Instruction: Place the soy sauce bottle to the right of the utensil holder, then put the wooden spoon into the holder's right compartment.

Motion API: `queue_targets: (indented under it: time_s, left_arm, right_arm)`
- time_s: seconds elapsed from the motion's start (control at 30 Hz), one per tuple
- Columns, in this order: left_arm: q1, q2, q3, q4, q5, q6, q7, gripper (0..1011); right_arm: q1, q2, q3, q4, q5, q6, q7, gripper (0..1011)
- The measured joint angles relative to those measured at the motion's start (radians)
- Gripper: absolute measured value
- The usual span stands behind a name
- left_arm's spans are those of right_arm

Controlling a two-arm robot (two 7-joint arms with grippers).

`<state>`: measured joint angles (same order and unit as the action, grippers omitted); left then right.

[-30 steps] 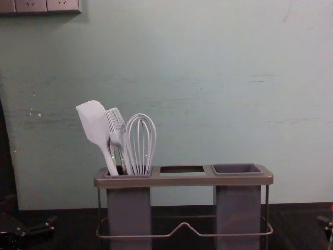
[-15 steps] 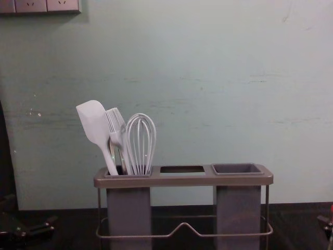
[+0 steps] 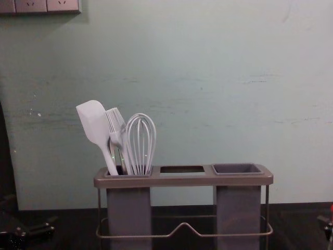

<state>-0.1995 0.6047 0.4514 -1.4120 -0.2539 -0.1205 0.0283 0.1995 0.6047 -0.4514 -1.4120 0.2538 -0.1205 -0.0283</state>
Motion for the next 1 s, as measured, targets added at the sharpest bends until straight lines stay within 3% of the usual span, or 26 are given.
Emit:
queue_targets:
  time_s: [0.87, 1.0]
  left_arm:
    - [0.000, 0.000, 0.000, 0.000, 0.000, 0.000, 0.000, 1005]
    - [0.000, 0.000, 0.000, 0.000, 0.000, 0.000, 0.000, 1005]
  right_arm:
    - [0.000, 0.000, 0.000, 0.000, 0.000, 0.000, 0.000, 1002]
    - [-0.023, 0.006, 0.018, -0.026, -0.009, 0.004, -0.001, 1003]
